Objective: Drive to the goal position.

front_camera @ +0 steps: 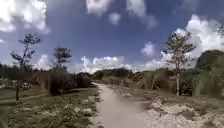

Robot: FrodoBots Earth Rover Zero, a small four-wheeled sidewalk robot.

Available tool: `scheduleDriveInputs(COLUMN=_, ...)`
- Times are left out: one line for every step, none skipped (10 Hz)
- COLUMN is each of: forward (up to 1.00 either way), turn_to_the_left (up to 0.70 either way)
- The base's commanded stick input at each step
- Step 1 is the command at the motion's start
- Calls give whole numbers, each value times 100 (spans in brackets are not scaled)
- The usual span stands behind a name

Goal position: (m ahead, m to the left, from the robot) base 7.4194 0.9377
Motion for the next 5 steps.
scheduleDriveInputs(forward=70, turn_to_the_left=0)
scheduleDriveInputs(forward=70, turn_to_the_left=0)
scheduleDriveInputs(forward=70, turn_to_the_left=0)
scheduleDriveInputs(forward=70, turn_to_the_left=0)
scheduleDriveInputs(forward=70, turn_to_the_left=0)
